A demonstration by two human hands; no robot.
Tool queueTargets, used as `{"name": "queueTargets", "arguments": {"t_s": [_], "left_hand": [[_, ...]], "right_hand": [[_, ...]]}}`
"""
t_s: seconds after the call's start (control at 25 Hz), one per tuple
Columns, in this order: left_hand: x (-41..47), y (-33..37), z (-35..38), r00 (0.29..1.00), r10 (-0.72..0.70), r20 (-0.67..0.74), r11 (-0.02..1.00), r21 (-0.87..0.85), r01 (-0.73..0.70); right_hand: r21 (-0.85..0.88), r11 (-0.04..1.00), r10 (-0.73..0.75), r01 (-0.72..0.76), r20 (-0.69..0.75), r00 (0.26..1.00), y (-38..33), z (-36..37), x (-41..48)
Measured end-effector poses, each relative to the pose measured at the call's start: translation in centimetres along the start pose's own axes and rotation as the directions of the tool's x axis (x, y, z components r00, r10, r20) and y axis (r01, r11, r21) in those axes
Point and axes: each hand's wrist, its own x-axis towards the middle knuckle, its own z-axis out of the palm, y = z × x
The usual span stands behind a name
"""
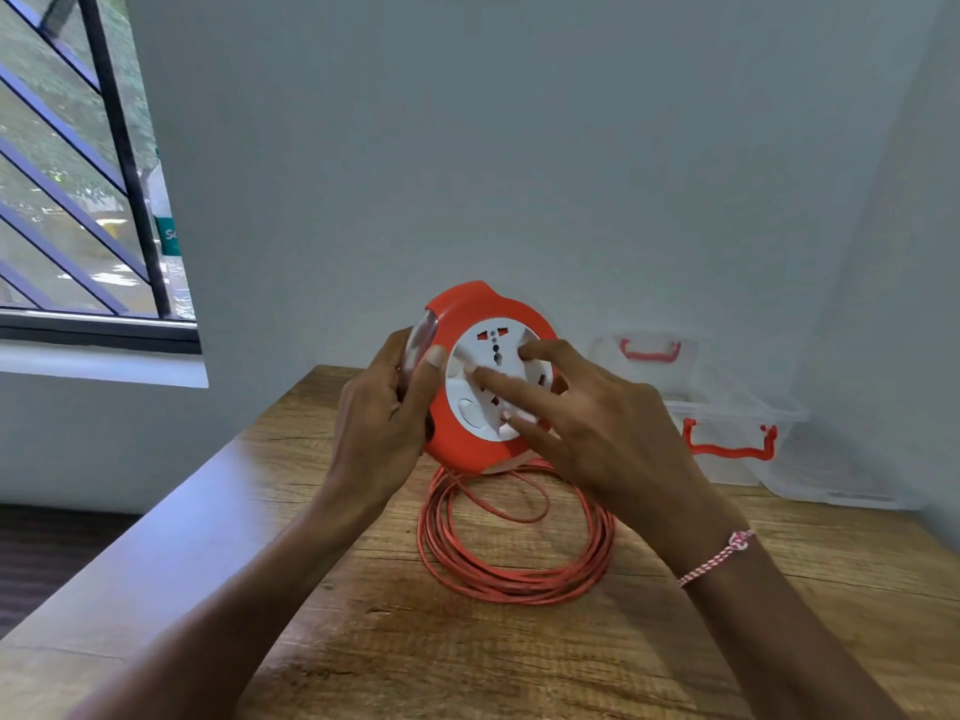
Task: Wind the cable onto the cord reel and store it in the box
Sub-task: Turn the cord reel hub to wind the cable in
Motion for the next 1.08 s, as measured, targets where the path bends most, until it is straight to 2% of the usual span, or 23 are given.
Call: {"name": "queueTargets", "arguments": {"t_s": [0.12, 0.28, 0.36, 0.44, 0.52, 0.56, 0.6, 0.68, 0.76, 0.84, 0.96, 1.08], "left_hand": [[-0.2, 0.1, 0.0, 1.000, 0.022, 0.015, 1.000, 0.016, -0.022], [-0.4, 0.2, 0.3, 1.000, 0.024, -0.015, 1.000, 0.008, -0.024], [-0.6, 0.3, 0.5, 0.999, 0.036, -0.038, 0.998, 0.054, -0.034], [-0.8, 0.3, 0.6, 0.997, 0.062, -0.049, 0.992, 0.112, -0.057], [-0.9, 0.3, 0.7, 0.997, 0.061, -0.046, 0.991, 0.122, -0.055], [-0.9, 0.3, 0.7, 0.998, 0.058, -0.039, 0.991, 0.120, -0.053], [-0.8, 0.3, 0.7, 0.998, 0.056, -0.033, 0.992, 0.118, -0.052], [-0.5, 0.3, 0.5, 0.999, 0.038, -0.034, 0.996, 0.085, -0.035], [-0.1, 0.3, 0.1, 0.999, 0.003, -0.042, 0.999, 0.039, -0.001], [0.0, 0.2, -0.2, 0.999, -0.002, -0.045, 0.999, 0.042, 0.004], [-0.1, 0.4, -0.3, 0.999, -0.016, -0.031, 1.000, 0.017, 0.017], [-0.2, 0.3, -0.1, 0.999, 0.013, -0.036, 1.000, 0.016, -0.013]], "right_hand": [[-0.146, 0.988, -0.042, 0.040, -0.007, 0.999, -0.2, 0.1, 0.0], [-0.045, 0.998, 0.047, -0.052, -0.098, 0.994, -0.9, -0.6, 0.7], [0.103, 0.969, 0.237, -0.226, -0.104, 0.966, -2.0, -0.5, 1.2], [0.323, 0.824, 0.495, -0.464, -0.016, 0.868, -3.2, -0.2, 1.8], [0.463, 0.678, 0.625, -0.571, 0.047, 0.780, -3.8, 0.2, 2.0], [0.462, 0.687, 0.621, -0.560, 0.027, 0.783, -3.7, 0.2, 1.9], [0.424, 0.745, 0.576, -0.515, -0.020, 0.817, -3.5, 0.2, 1.7], [0.314, 0.883, 0.397, -0.349, -0.101, 0.912, -2.4, 0.2, 1.1], [0.196, 0.969, 0.167, -0.153, -0.058, 0.984, -1.2, 0.1, 0.7], [0.016, 1.000, 0.026, -0.026, 0.014, 1.000, -0.6, 0.5, 0.4], [-0.134, 0.991, -0.001, 0.006, 0.038, 0.999, -0.8, 0.7, 0.4], [-0.114, 0.993, 0.000, -0.009, -0.077, 0.997, -1.0, 0.3, 1.0]]}}
